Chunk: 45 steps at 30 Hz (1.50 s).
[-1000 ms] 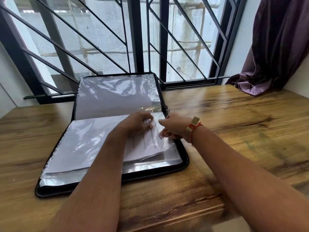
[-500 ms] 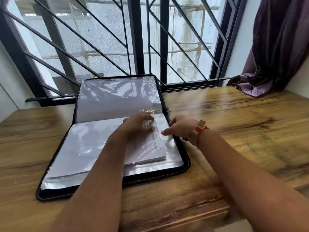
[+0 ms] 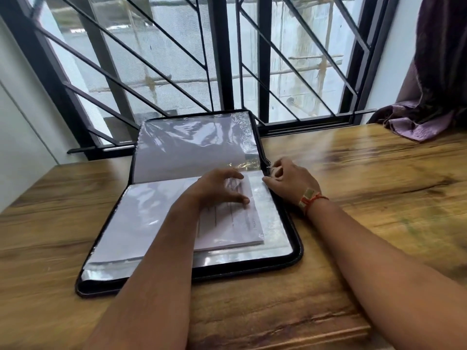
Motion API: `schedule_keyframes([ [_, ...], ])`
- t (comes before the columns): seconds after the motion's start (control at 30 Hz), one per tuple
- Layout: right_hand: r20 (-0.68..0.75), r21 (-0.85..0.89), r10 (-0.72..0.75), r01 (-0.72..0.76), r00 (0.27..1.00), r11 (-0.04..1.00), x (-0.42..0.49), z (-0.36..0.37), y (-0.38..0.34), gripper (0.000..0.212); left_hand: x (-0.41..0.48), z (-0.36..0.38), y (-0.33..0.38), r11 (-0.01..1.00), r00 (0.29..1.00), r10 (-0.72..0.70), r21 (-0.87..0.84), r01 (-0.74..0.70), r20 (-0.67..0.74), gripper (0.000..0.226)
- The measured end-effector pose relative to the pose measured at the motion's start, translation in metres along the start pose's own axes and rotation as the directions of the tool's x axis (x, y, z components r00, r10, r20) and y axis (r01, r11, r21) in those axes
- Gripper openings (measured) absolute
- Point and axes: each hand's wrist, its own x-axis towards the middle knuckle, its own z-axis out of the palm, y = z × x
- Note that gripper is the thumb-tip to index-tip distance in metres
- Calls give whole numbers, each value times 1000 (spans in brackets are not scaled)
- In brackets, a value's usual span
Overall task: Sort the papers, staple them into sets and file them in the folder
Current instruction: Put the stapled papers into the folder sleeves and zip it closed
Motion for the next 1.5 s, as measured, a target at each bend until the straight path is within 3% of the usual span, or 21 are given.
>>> schedule_keyframes([
  [0.1,-5,26,-33,34,999,999,2,0,3,48,0,-8,-10,1000,970,8,15,-4,-242,68],
  [0.2,-8,50,-74,74,997,996,2,1,3,46,1,-22,-28,989,838,-96,41,140,-538,70],
  [0.27,-6,70,-101,101,995,992,3,3,3,42,2,-34,-44,963,767,-208,10,269,-606,74],
  [0.37,-23,99,-127,129,992,987,6,4,4,39,4,-59,-73,879,720,-335,72,471,-608,76],
  [0.47,-34,123,-140,143,990,982,9,7,5,38,7,-86,-100,811,688,-434,81,580,-582,78],
  [0.6,-47,155,-140,146,989,977,11,9,7,36,19,-106,-126,815,716,-506,6,579,-481,93],
  [0.8,-46,146,-143,148,989,978,14,12,8,37,38,-122,-141,805,671,-582,-211,555,-458,93],
  [0.9,-39,118,-132,135,991,984,15,12,10,36,40,-128,-157,769,633,-634,-274,578,-444,119],
  [0.97,-35,113,-122,126,992,986,16,11,10,34,40,-131,-165,780,628,-622,-303,548,-468,130],
  [1.1,-25,128,-104,107,994,986,15,10,10,29,49,-139,-184,814,611,-575,-456,360,-545,125],
  [1.17,-20,131,-97,98,995,986,14,10,10,28,38,-146,-148,826,572,-556,-475,302,-603,131],
  [1.3,-20,166,-81,83,997,983,14,6,8,33,5,-160,-63,898,522,-439,-332,290,-732,130],
  [1.4,-12,217,-58,59,998,974,14,6,10,40,-9,-175,-42,954,548,-284,-176,241,-787,150],
  [1.5,-5,239,-57,56,998,969,15,6,12,53,-27,-184,-26,972,590,-93,55,228,-802,152],
])
